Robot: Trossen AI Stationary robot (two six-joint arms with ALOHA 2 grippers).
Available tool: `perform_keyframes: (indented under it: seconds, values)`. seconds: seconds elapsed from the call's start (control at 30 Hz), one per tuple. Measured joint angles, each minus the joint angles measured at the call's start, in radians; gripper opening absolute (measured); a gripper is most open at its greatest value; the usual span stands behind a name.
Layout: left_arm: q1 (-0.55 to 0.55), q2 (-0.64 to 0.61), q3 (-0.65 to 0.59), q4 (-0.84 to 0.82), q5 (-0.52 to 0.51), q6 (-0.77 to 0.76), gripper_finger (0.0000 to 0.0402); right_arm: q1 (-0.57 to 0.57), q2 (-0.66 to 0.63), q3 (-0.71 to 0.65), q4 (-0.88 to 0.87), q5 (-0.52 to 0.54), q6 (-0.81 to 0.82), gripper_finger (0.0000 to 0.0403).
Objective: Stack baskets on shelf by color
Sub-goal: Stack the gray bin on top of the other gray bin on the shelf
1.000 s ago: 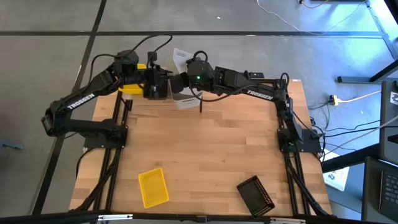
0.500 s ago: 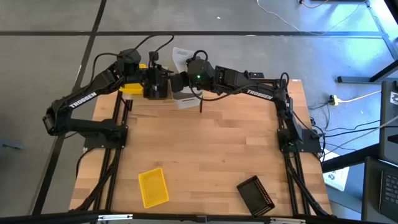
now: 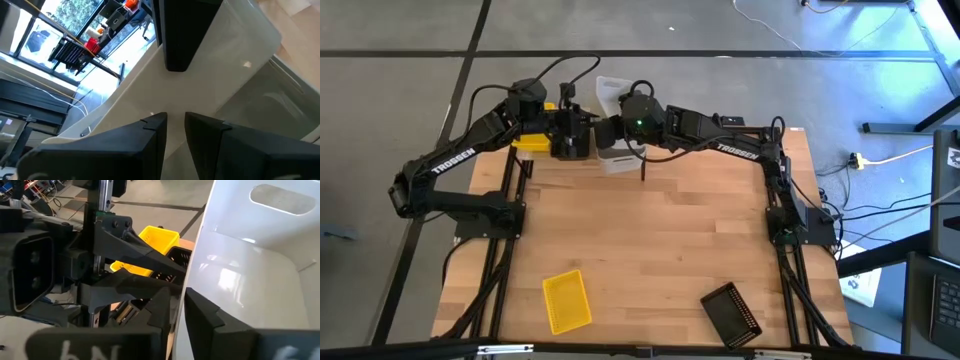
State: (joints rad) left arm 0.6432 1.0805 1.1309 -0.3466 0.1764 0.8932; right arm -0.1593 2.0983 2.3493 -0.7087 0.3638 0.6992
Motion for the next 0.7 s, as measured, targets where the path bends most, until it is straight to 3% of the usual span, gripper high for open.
perform_keyframes:
  seconds: [0.7]
  values:
    - [0.000,0.000,0.000,-0.008,0.000,0.015,0.0066,-0.005,0.000,0.005,0.016,-0.001,-0.005,0.0064]
